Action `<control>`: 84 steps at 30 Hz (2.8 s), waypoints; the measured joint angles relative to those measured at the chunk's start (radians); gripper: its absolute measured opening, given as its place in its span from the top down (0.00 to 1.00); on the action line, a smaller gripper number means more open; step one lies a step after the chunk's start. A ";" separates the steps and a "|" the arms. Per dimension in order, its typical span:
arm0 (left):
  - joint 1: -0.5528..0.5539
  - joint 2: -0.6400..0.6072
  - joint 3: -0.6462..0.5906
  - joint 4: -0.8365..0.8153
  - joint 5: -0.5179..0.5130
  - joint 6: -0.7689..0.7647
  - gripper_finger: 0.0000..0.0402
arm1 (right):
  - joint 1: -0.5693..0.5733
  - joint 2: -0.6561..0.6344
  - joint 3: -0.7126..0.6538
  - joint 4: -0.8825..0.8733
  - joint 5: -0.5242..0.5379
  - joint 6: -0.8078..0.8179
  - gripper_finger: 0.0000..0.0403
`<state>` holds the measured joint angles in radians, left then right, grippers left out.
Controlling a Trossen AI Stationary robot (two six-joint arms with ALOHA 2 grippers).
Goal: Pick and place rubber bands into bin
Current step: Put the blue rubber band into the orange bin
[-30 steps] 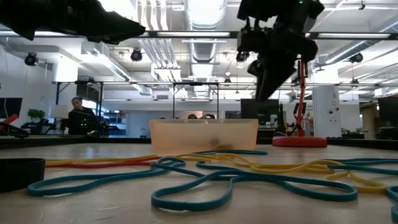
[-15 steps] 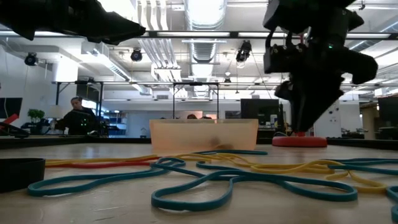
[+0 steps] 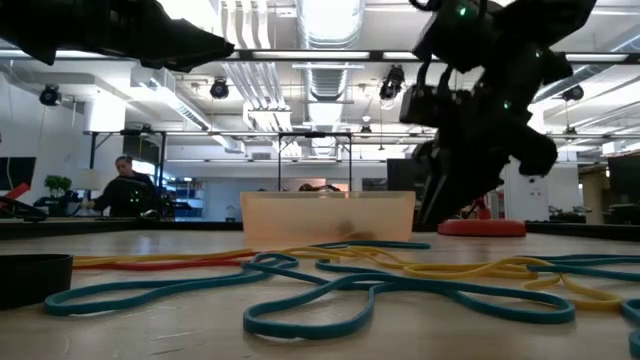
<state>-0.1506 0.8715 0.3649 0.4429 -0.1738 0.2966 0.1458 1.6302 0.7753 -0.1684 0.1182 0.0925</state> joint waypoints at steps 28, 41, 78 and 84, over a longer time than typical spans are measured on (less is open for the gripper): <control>0.001 0.000 -0.009 -0.006 -0.045 0.006 0.58 | -0.006 -0.019 -0.029 -0.141 -0.185 0.140 0.53; 0.001 0.000 -0.011 -0.004 -0.050 0.007 0.58 | 0.100 -0.042 -0.031 -0.128 -0.227 0.174 0.58; 0.007 0.000 -0.011 -0.005 -0.051 0.003 0.58 | 0.216 0.069 -0.038 -0.098 -0.102 0.251 0.82; 0.007 0.000 -0.011 -0.005 -0.051 0.003 0.58 | 0.240 0.069 -0.038 -0.100 -0.060 0.252 0.83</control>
<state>-0.1432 0.8715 0.3534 0.4378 -0.2249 0.2996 0.3857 1.6997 0.7376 -0.2684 0.0579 0.3443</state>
